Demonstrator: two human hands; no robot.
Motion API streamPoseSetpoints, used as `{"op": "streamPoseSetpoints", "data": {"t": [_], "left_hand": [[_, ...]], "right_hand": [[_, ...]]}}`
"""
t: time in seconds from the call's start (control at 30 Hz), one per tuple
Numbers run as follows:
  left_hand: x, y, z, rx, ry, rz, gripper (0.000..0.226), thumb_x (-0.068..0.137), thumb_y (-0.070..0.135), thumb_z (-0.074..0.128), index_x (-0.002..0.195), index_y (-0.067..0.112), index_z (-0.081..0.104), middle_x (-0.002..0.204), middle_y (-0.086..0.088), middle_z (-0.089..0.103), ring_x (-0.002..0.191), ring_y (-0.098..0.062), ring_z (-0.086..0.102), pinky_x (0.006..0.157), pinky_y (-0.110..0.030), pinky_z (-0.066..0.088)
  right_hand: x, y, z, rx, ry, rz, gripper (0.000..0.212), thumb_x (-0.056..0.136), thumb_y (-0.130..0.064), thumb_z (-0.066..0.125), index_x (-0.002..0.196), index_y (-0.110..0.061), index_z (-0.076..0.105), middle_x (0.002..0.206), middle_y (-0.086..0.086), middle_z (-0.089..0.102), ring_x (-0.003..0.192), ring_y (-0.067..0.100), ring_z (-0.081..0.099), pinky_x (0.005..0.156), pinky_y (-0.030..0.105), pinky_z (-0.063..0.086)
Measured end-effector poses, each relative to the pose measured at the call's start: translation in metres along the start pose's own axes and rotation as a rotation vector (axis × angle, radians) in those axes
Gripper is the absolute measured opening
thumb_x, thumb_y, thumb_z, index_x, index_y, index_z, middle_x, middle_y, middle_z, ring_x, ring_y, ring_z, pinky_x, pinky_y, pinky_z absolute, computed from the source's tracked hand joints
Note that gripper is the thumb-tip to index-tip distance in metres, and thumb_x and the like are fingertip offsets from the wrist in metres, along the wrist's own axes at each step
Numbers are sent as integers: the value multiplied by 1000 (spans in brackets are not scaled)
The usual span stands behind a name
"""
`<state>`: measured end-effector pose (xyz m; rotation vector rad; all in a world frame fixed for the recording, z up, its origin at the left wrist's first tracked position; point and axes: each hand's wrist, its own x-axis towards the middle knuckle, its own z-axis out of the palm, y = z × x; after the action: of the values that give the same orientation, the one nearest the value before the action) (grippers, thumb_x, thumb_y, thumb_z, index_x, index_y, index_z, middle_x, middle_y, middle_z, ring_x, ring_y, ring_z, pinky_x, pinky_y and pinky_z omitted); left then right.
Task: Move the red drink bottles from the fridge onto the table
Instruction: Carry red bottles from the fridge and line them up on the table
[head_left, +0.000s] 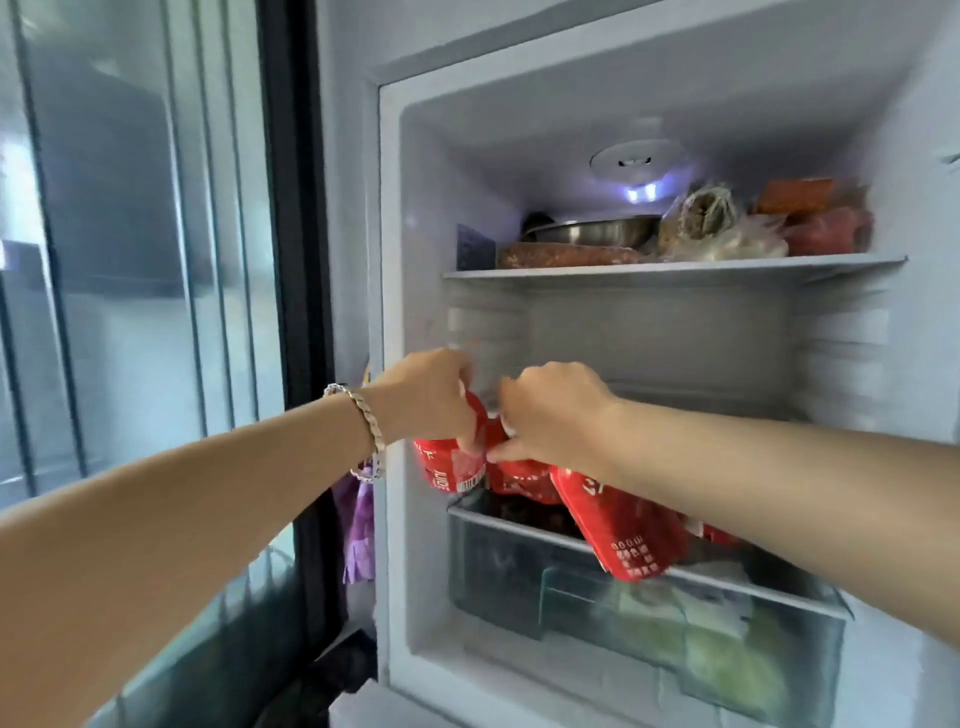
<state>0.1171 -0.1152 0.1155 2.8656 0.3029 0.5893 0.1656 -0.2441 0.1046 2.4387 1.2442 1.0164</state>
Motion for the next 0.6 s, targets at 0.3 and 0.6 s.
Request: {"op": "streamPoseSetpoints", "data": {"t": [0.3,0.6], "left_hand": [[-184,-121,4,201,-293,-386,60,72,40,77,117,9,53,109,-8,63,84,-22,55,53,-23,39],[-450,-231,-57,117,-79,-922,42,80,50,64,105,17,58,90,2,55,81,-17,54,63,-25,43]], "right_hand": [[-17,-179,-6,310,-137,-351,57,82,-58,58,116,-12,52,119,12,60,112,31,58,85,37,46],[-60,-402,-116,496,2,-828,38,92,-38,47,110,-7,58,109,14,66,101,33,62,68,31,38]]}}
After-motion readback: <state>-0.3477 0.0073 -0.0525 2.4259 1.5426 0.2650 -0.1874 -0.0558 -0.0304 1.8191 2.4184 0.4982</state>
